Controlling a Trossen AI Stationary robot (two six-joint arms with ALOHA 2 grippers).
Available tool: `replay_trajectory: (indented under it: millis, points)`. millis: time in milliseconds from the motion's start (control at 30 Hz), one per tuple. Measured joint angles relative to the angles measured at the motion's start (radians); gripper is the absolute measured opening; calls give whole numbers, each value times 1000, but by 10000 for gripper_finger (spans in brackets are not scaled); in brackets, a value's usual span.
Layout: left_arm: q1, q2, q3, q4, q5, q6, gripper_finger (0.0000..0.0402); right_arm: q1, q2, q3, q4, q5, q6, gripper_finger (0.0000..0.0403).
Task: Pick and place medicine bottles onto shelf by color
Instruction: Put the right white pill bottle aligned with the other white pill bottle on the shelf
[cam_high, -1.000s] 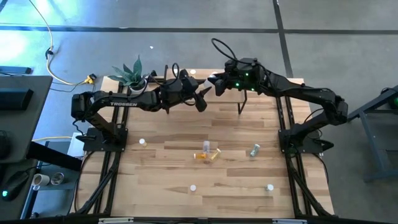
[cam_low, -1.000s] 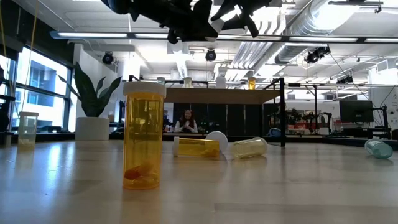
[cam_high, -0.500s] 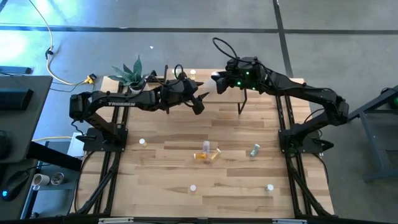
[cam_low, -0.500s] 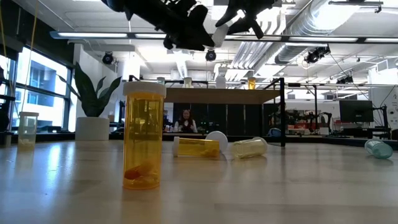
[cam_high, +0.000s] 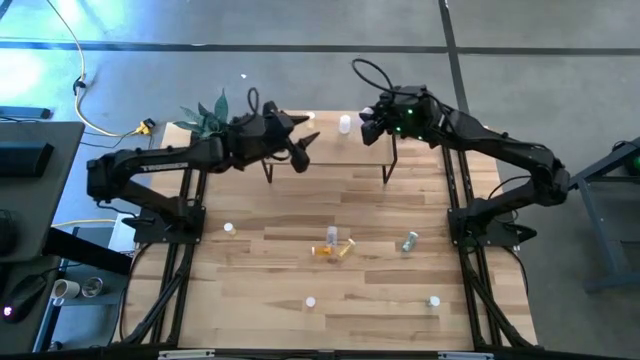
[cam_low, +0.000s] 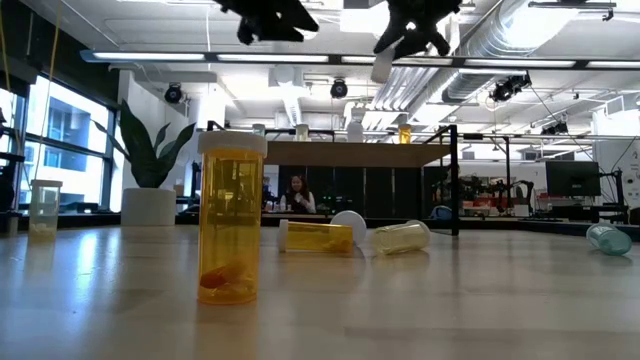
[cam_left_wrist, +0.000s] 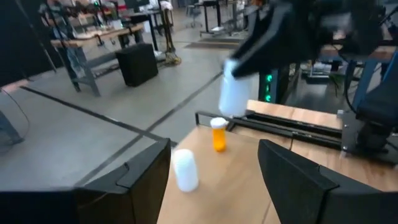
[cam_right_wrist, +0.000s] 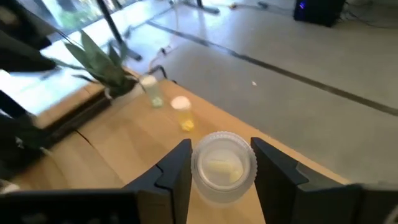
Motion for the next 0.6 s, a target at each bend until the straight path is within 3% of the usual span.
replay_trajectory:
  millis: [600]
  points:
    - [7, -169, 0, -118, -129, 95, 233, 54, 243, 0, 18, 3, 59, 134]
